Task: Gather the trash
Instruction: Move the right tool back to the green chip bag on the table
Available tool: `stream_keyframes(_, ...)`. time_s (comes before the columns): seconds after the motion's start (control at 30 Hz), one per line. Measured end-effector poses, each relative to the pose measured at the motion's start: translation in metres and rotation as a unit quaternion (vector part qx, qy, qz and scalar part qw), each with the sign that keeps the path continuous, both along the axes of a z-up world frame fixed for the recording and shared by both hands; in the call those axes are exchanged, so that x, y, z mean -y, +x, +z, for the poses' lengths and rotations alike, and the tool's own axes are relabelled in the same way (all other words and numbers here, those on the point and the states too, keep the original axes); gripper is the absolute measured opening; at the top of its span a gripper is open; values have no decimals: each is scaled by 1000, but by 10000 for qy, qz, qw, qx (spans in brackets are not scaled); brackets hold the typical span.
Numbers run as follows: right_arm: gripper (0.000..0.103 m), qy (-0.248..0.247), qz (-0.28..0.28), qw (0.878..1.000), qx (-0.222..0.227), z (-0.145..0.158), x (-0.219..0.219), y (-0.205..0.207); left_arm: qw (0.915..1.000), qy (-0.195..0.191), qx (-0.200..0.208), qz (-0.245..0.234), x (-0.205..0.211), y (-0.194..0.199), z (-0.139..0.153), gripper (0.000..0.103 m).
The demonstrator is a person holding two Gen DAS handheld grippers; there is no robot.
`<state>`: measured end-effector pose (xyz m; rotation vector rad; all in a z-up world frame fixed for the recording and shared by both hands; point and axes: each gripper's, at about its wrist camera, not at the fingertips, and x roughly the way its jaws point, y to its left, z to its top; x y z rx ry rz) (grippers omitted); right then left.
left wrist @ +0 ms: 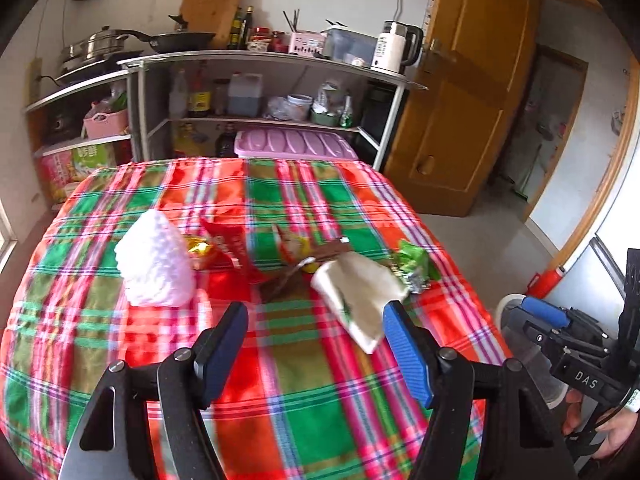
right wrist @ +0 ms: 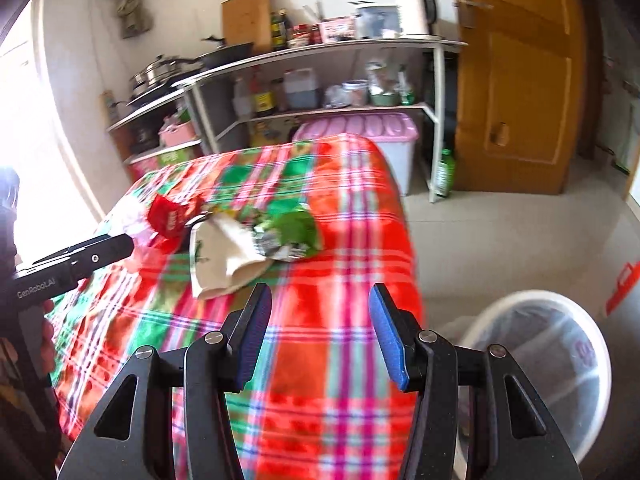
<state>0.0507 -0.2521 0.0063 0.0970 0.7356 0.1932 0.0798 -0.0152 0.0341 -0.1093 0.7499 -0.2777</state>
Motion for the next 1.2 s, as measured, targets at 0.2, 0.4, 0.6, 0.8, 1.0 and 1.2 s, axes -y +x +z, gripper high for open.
stream_keyframes(0.2, 52, -132, 565, 9983, -42, -5, -42, 21, 9995, -74, -105, 277, -35, 8, -7, 71)
stream_keyframes(0.4, 52, -298, 1284, 9913, -56, -15, -81, 44, 9988, -108, -256, 397, -56, 16, -18, 71)
stream_keyframes(0.6, 52, -84, 1093, 9939, 76, -9, -76, 63, 9986, -129, -365, 372, -62, 23, -27, 71)
stream_keyframes(0.8, 52, 72, 288, 9995, -107, -13, -38, 89, 9979, -127, -477, 431, -64, 35, -38, 71)
stream_keyframes(1.0, 52, 290, 195, 9987, -359, -22, -32, 112, 9975, -141, -574, 388, -60, 44, -45, 71)
stream_keyframes(1.2, 52, 283, 309, 9978, -519, -33, -41, 125, 9974, -254, -585, 347, -60, 47, -51, 72)
